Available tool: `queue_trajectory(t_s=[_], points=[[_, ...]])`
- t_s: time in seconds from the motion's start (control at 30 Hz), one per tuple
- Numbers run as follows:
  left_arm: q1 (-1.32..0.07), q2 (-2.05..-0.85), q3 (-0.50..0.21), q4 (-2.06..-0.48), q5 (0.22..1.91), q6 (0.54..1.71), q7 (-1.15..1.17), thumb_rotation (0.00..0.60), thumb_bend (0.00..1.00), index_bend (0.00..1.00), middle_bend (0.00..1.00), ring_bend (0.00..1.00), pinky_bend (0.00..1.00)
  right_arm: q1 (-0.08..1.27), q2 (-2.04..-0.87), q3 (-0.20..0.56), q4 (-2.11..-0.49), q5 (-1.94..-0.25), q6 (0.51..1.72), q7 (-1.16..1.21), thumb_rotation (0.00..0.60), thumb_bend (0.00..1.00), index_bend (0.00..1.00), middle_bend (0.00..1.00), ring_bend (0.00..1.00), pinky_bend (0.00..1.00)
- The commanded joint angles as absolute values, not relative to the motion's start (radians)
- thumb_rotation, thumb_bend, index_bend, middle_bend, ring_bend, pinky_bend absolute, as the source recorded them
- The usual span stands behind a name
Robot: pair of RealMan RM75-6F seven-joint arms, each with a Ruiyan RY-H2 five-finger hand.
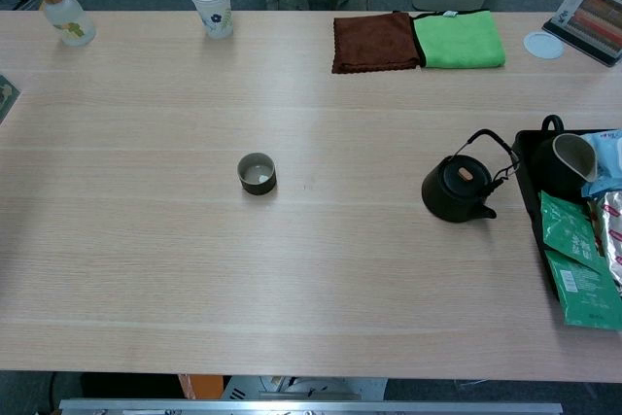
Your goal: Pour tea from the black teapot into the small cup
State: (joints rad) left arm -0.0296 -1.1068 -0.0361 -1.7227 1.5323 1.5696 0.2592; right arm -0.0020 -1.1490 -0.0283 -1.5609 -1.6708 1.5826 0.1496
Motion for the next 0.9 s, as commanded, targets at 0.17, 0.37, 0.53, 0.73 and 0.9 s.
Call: queue_trajectory(t_s=[0.17,0.37,0.53,0.73,0.9], points=[[-0.033,-1.110,-0.037,-1.724,1.530,1.564,0.266,0.600,0.20,0.16,0.20,0.20,0.16,0.003,-1.147,-0.027,-1.563,-1.669,1.575,0.149,0.600,0.11,0.34,0.34,0.29,0.23],[-0.033,-1.110,-0.039,-1.726,1.530,1.568,0.267,0.600,0.20,0.16,0.20,0.20,0.16,0.011,-1.140,-0.018,-1.570,-1.675,1.582,0.154,0.600,0.11,0.34,0.34,0.29,0.23],[-0.033,-1.108,-0.042,-1.728,1.528,1.570,0.270,0.600,0.20,0.16,0.20,0.20,0.16,0.034,-1.126,-0.009,-1.582,-1.681,1.560,0.139,0.600,0.11,0.34,0.34,0.29,0.23],[-0.033,-1.104,-0.044,-1.727,1.517,1.567,0.271,0.600,0.20,0.16,0.20,0.20,0.16,0.078,-1.110,0.007,-1.604,-1.682,1.511,0.099,0.600,0.11,0.34,0.34,0.29,0.23],[-0.035,-1.104,-0.047,-1.723,1.508,1.562,0.271,0.600,0.20,0.16,0.20,0.20,0.16,0.123,-1.097,0.023,-1.625,-1.671,1.448,0.054,0.600,0.09,0.34,0.34,0.29,0.23]])
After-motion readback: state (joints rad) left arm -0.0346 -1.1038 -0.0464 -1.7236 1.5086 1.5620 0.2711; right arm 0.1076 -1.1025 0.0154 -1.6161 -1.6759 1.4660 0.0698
